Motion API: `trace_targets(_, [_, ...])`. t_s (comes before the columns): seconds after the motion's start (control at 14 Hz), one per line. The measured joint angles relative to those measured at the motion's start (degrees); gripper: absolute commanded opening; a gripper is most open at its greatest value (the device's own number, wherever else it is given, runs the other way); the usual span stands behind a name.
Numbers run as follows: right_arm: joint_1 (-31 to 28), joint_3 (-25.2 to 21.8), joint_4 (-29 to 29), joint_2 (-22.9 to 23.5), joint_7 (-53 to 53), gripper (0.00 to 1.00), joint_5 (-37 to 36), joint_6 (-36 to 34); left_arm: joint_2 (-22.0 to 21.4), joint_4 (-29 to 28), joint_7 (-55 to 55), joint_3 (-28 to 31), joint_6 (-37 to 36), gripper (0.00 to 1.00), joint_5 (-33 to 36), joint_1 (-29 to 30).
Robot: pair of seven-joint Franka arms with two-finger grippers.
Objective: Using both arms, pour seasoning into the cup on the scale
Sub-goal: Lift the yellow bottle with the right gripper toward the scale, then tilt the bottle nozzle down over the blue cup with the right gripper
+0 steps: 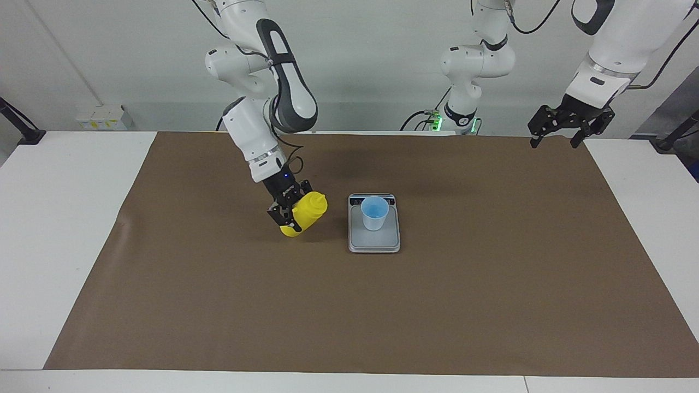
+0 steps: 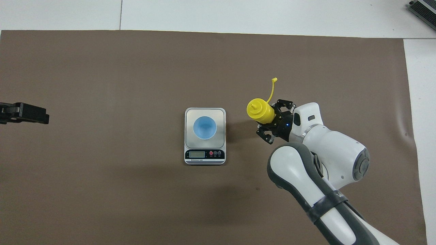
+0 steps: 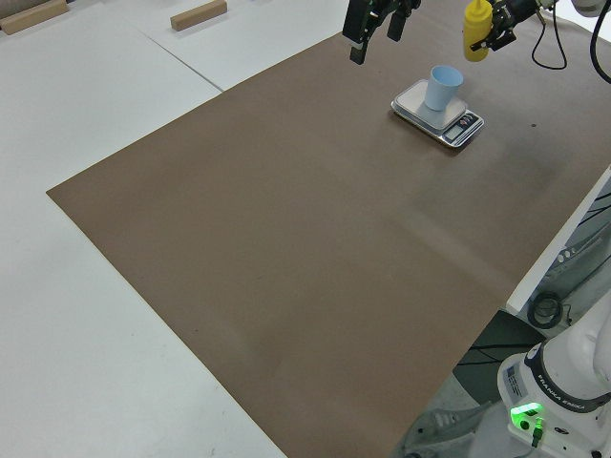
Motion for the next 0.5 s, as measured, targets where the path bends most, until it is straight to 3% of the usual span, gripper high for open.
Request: trace_targets(0.5, [0.05, -0.5, 5.29, 2.03, 14.16, 0.0, -13.16, -0.17, 0.0, 0.0, 0.0, 0.0, -0.11, 1.0, 0.0, 0.0])
